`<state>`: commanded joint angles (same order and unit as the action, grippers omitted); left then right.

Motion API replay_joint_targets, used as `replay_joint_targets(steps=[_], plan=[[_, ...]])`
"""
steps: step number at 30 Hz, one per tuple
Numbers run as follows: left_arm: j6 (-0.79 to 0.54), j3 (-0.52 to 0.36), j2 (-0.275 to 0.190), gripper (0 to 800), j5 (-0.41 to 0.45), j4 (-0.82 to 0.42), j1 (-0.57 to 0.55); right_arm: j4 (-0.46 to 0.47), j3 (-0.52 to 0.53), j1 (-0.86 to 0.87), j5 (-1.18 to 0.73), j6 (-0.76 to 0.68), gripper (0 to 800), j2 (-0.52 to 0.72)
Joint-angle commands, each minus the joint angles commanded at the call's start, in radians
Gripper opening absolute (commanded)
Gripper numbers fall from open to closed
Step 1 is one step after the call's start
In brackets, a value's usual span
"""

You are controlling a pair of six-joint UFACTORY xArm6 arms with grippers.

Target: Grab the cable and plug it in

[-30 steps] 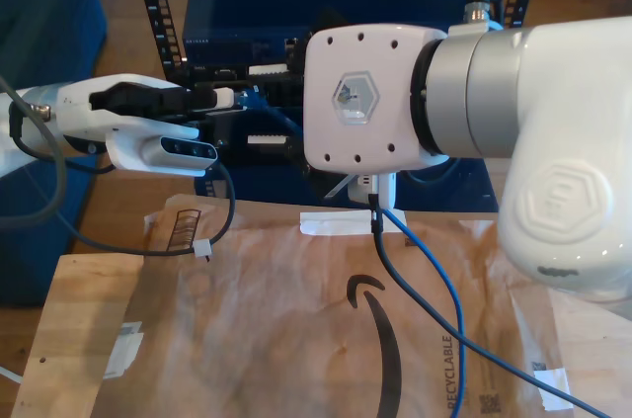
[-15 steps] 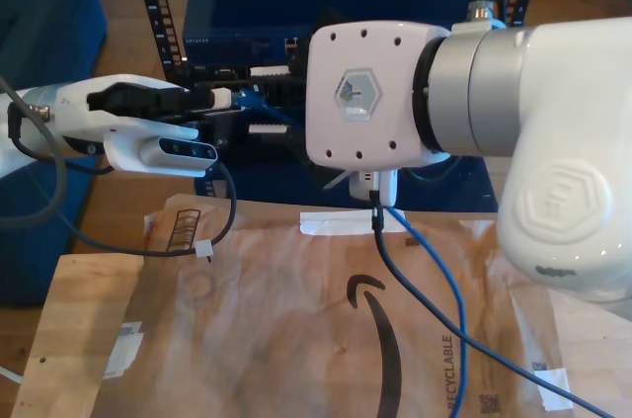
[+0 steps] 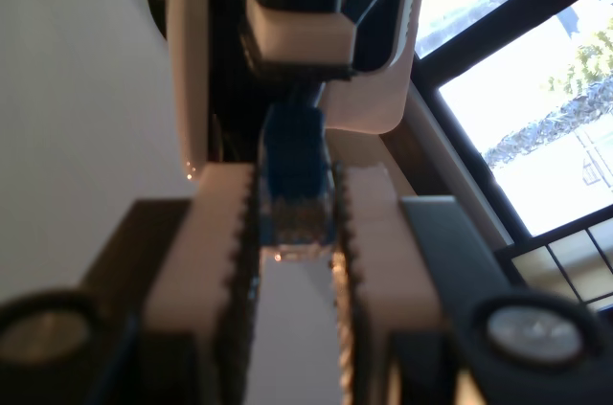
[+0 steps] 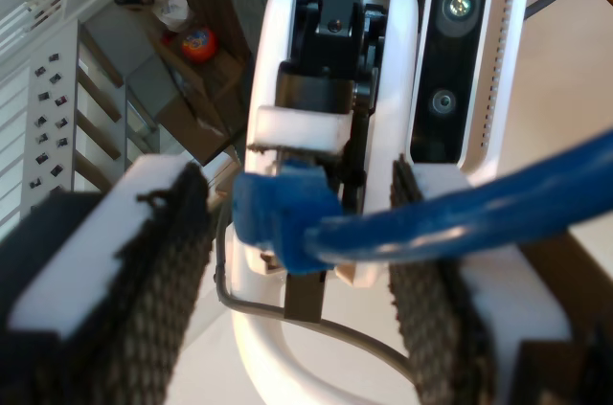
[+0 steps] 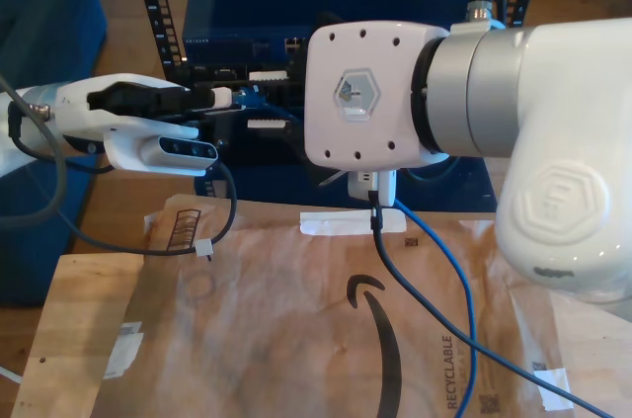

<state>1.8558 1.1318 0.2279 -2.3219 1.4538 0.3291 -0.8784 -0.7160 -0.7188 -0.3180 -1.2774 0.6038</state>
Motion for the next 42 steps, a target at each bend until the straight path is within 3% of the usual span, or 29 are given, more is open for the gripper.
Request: replay_joint_targets(steps=[10,15,16,17,18,20,22,24,26,27,34,37,42], plan=[[0.000,-0.002,0.002,32,0.000,0.000,0.000,0.000,0.000,-0.006,0.000,-0.002,242,0.000],[0.003,-0.003,0.002,33,0.000,0.000,0.000,0.000,0.000,-0.006,0.000,-0.002,155,0.002],[0.003,-0.002,0.002,63,-0.002,0.000,0.000,0.000,0.000,-0.006,0.002,-0.002,135,0.002],[0.003,-0.002,0.002,191,-0.003,0.002,0.000,0.000,0.000,-0.006,0.002,-0.002,72,0.002],[0.006,-0.002,0.002,257,-0.011,0.006,0.000,-0.002,0.002,-0.006,0.006,-0.003,50,0.000],[0.029,0.002,0.002,298,-0.025,0.021,0.002,0.000,0.002,-0.006,0.006,-0.003,30,0.002],[0.032,0.005,0.000,482,-0.026,0.037,0.003,0.000,0.003,-0.006,0.008,-0.003,27,0.002],[0.038,0.008,-0.002,534,-0.026,0.041,0.005,-0.002,0.003,-0.005,0.008,-0.003,21,0.002],[0.048,0.009,-0.005,754,-0.021,0.041,0.015,-0.002,0.006,-0.005,0.009,-0.003,19,0.002],[0.049,0.011,-0.008,787,-0.015,0.043,0.032,-0.002,0.005,-0.003,0.014,-0.005,16,0.002],[0.038,0.054,-0.061,793,0.080,0.012,0.183,0.058,0.028,0.057,0.176,-0.017,3,-0.037],[0.020,0.101,-0.066,794,0.087,-0.101,0.255,0.124,0.054,0.080,0.276,-0.017,3,-0.035],[-0.126,0.160,-0.092,794,0.089,-0.318,0.338,0.233,0.147,0.123,0.474,-0.014,10,0.009]])
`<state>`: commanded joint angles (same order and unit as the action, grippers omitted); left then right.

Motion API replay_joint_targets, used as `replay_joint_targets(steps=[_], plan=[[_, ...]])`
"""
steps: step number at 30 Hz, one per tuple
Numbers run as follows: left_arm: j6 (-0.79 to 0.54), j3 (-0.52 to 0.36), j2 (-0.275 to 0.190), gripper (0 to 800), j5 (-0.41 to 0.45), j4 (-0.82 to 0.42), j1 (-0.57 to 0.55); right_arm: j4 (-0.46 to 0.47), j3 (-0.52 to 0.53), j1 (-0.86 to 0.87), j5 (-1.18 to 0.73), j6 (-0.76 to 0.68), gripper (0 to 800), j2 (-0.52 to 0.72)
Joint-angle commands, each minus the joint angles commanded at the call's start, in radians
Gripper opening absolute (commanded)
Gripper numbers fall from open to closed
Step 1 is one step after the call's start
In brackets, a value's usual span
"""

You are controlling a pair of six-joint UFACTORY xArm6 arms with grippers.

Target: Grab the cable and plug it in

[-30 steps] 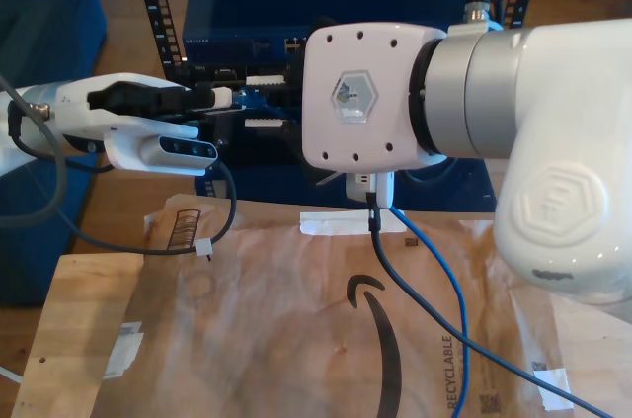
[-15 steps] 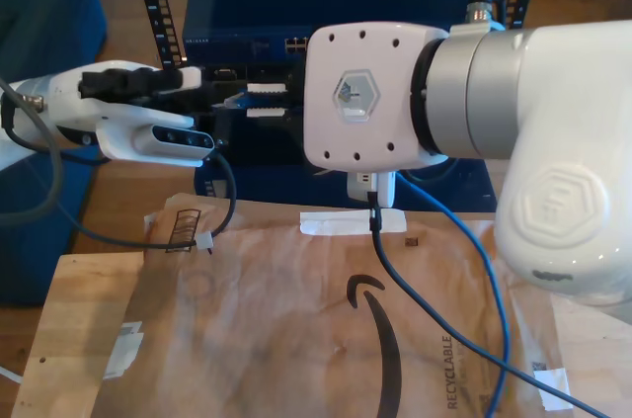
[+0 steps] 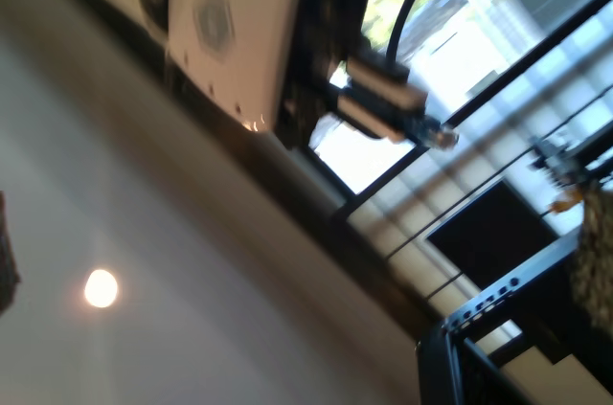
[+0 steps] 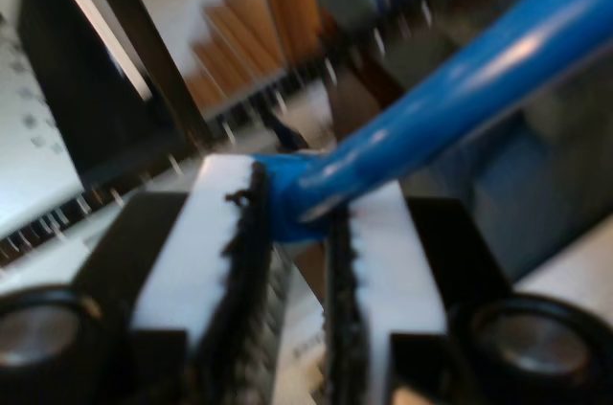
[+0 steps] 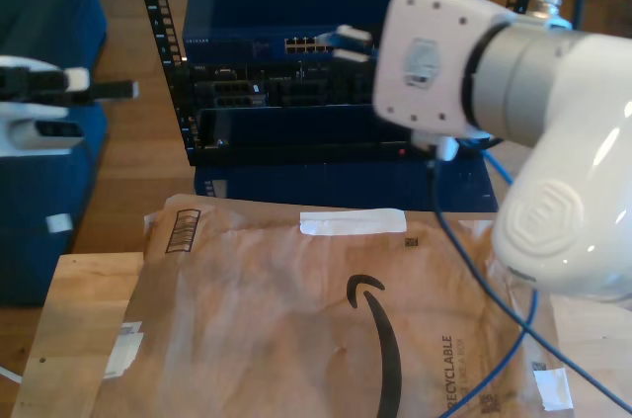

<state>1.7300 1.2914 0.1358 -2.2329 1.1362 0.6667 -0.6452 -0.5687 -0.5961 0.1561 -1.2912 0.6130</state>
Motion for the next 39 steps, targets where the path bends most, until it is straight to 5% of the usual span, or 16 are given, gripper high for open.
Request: replay_joint_targets(steps=[5,12,15,19,24,28,39], plan=[[-0.147,0.035,-0.060,794,0.002,-0.350,0.002,0.038,0.117,0.006,0.178,0.011,11,0.008],[-0.371,0.021,-0.114,797,-0.002,-0.660,0.092,0.026,0.255,0.071,0.460,0.158,7,0.018],[-0.489,-0.049,-0.160,797,0.000,-0.763,0.150,0.021,0.261,0.071,0.519,0.207,4,-0.012],[-0.638,-0.173,-0.216,798,0.034,-0.859,0.242,0.000,0.241,0.068,0.539,0.210,3,-0.094],[-0.769,-0.367,-0.370,798,0.133,-1.002,0.267,0.000,0.203,0.052,0.540,0.210,2,-0.184],[-0.847,-0.488,-0.448,798,0.147,-1.074,0.305,0.002,0.135,0.025,0.540,0.212,2,-0.278],[-1.060,-0.657,-0.512,798,0.272,-1.163,0.494,-0.084,-0.061,-0.044,0.540,0.324,1,-0.500]])
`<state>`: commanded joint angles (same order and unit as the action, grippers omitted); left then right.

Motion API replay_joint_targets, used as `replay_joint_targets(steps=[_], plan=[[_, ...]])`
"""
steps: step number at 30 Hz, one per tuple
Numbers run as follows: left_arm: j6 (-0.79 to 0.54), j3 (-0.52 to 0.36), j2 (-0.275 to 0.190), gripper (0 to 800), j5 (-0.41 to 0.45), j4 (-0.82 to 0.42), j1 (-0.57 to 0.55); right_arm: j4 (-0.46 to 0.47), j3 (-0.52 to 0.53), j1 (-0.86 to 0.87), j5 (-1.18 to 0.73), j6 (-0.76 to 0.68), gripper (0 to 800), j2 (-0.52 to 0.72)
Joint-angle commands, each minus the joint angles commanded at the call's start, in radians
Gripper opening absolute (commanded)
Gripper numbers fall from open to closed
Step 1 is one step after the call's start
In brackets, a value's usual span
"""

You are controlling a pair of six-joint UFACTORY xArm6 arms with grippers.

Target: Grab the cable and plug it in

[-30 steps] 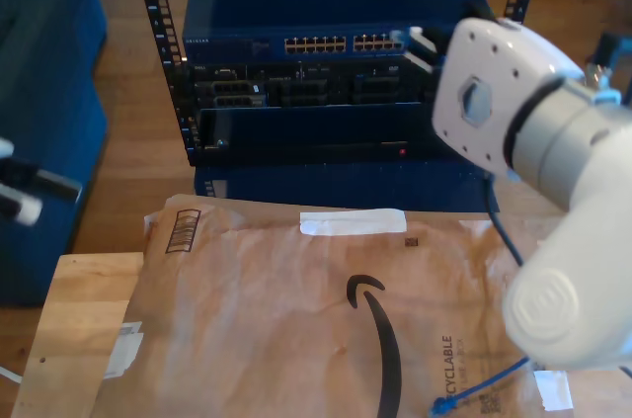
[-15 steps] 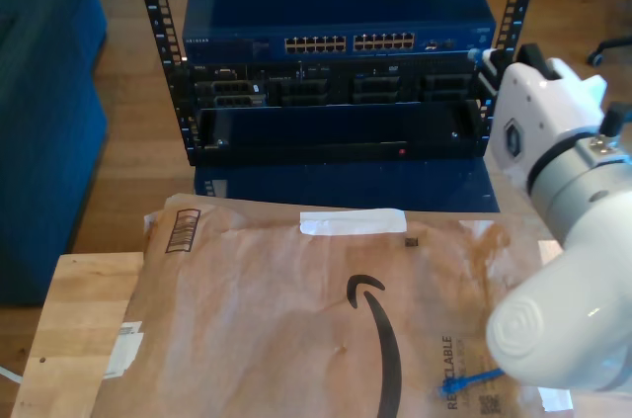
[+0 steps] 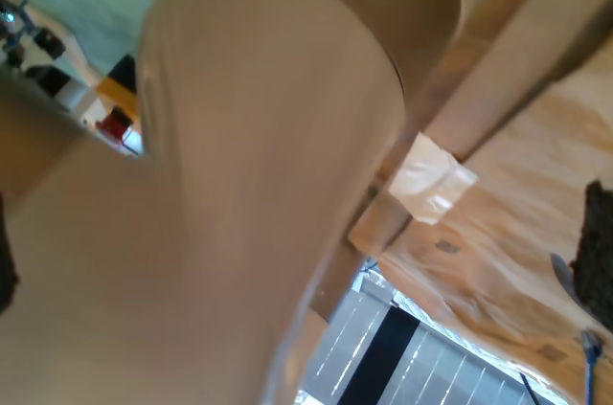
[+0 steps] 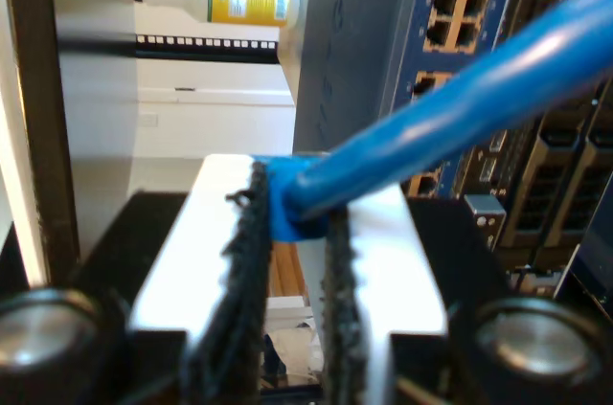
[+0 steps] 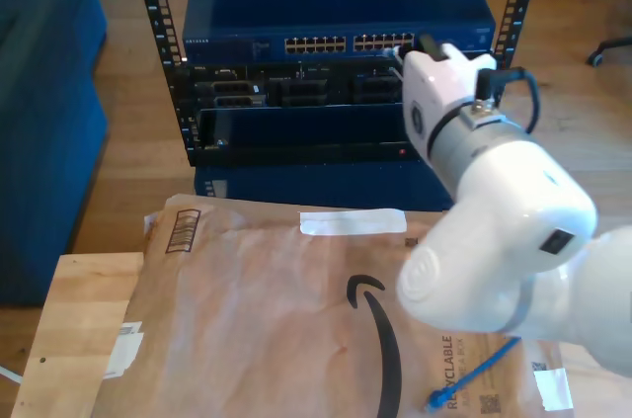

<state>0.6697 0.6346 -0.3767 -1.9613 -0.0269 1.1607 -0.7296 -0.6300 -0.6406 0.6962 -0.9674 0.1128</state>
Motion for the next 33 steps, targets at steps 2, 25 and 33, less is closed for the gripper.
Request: replay_joint_targets(steps=[2,25,33], plan=[[-0.028,-0.049,-0.002,798,0.049,-0.034,0.043,-0.057,-0.032,-0.018,0.002,0.048,1,-0.032],[-0.293,-0.206,-0.041,798,0.298,-0.160,0.253,-0.132,-0.101,-0.060,0.029,0.106,1,-0.112],[-0.427,-0.258,-0.057,798,0.423,-0.160,0.430,-0.157,-0.127,-0.072,0.029,0.106,0,-0.141]])
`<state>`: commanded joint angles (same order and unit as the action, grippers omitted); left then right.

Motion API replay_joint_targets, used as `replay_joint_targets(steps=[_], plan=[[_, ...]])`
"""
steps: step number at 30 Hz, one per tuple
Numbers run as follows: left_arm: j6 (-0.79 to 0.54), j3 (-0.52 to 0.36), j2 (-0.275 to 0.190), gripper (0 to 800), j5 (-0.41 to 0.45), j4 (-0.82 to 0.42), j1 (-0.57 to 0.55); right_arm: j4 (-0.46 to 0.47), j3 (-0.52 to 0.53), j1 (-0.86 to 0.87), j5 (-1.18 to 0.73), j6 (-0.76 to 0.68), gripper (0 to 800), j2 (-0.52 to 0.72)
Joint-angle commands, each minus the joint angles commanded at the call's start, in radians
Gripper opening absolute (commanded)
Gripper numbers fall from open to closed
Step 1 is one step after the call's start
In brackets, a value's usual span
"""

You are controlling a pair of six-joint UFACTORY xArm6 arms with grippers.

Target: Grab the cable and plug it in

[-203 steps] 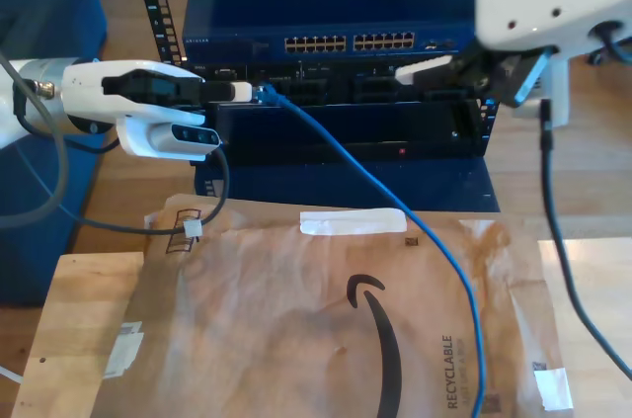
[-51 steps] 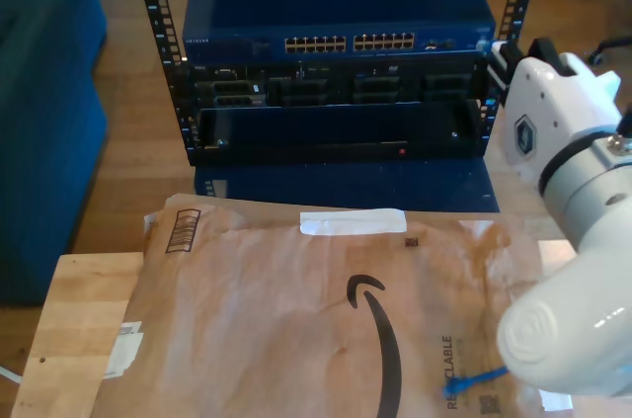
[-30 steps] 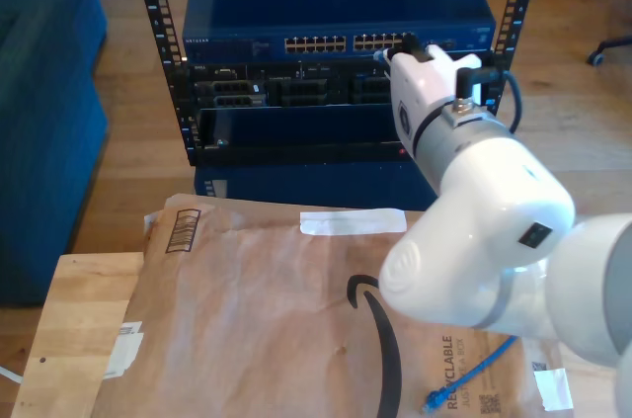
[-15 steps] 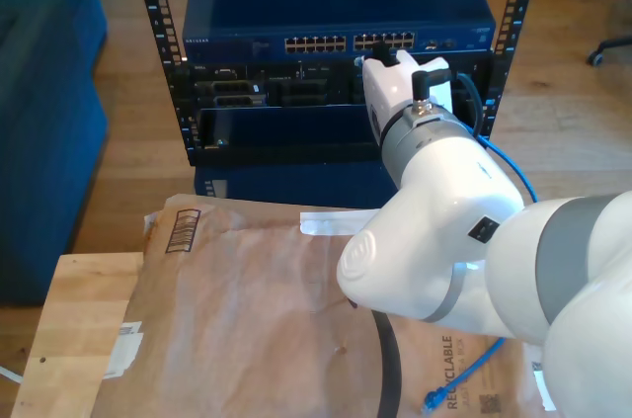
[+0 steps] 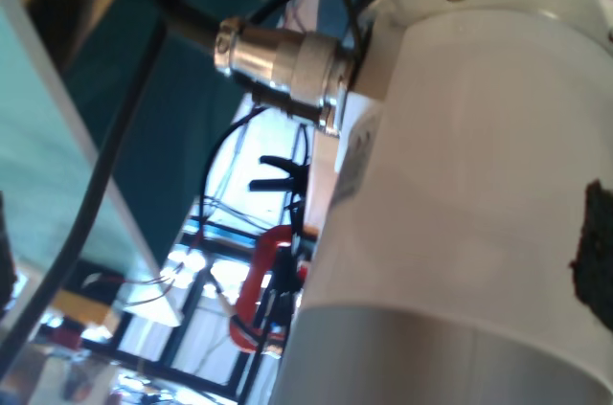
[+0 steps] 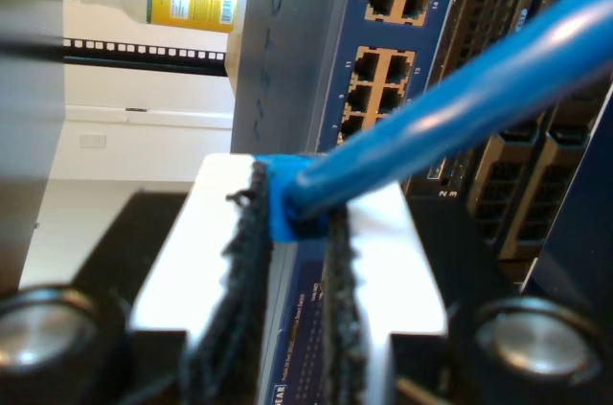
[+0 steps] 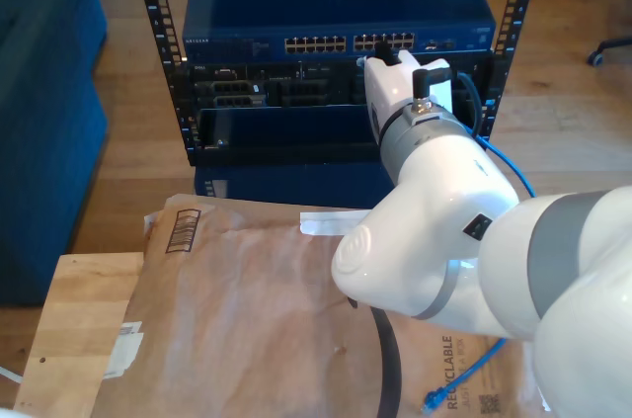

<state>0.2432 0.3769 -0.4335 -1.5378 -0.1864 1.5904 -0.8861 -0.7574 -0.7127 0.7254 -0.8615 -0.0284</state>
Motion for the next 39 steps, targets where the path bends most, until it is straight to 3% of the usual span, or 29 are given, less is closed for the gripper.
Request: replay_joint_targets(steps=[9,17,23,31,36,39], plan=[[-0.041,-0.029,-0.051,798,0.057,0.012,0.008,-0.032,-0.031,-0.014,0.003,0.000,0,-0.029],[-0.068,-0.054,-0.051,798,0.132,0.008,0.152,-0.054,-0.023,-0.032,0.003,0.000,0,-0.028],[-0.103,-0.068,-0.051,799,0.138,0.021,0.163,-0.057,-0.020,-0.048,0.003,0.002,0,-0.028],[-0.232,-0.103,-0.025,800,0.195,0.058,0.157,-0.071,-0.012,-0.049,0.003,0.002,0,-0.025],[-0.397,-0.135,0.068,800,0.265,0.173,0.161,-0.107,-0.015,-0.052,0.002,0.002,0,-0.023],[-0.410,-0.137,0.069,800,0.269,0.184,0.163,-0.107,-0.012,-0.052,0.002,0.000,0,-0.028]])
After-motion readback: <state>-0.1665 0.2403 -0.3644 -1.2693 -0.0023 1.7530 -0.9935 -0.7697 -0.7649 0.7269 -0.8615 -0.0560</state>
